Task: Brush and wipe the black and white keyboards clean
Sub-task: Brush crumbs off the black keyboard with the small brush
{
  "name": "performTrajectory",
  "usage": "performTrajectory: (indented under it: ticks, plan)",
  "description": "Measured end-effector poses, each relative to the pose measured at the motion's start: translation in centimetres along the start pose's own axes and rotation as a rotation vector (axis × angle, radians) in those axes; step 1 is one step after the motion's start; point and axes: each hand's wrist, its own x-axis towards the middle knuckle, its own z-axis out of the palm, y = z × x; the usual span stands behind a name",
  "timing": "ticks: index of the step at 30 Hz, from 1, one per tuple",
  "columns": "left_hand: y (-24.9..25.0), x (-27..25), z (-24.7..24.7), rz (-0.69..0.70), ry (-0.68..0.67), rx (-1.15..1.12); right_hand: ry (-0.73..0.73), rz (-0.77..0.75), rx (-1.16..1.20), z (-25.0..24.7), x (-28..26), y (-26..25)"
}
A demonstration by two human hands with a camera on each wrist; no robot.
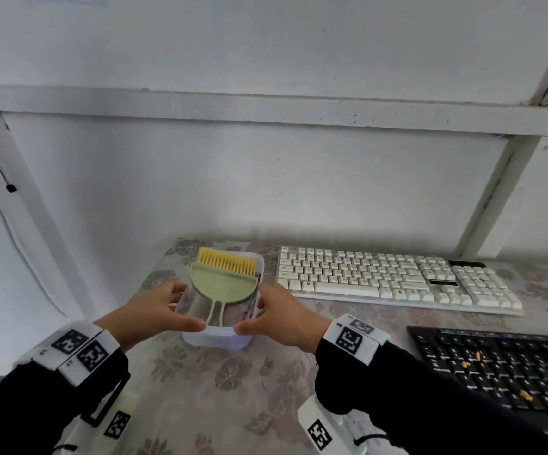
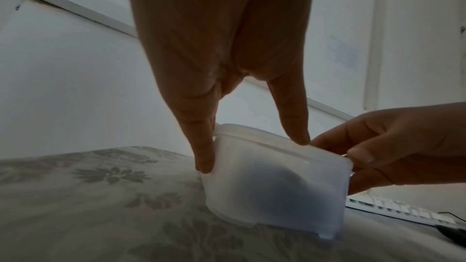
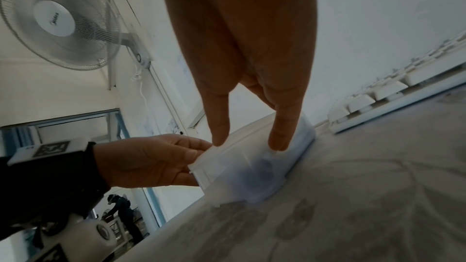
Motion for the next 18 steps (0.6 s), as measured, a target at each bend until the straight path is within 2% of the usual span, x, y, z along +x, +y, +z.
performTrajectory:
  ticks: [12,14,18]
  plan:
    - [-1.6,-5.0,0.3,0.024,-0.098,-0.038,-0.083,0.041,-0.129,1.4,-4.8,-0.7]
    - [-1.6,-5.6,0.4,0.038,-0.106,-0.045,-0.062,0.02,-0.177,1.1,-5.6,-1.5]
    - [-1.7,-5.7,0.4,0.054,-0.105,-0.017,0.084,-0.053,-0.389,0.8,-4.9,-2.6]
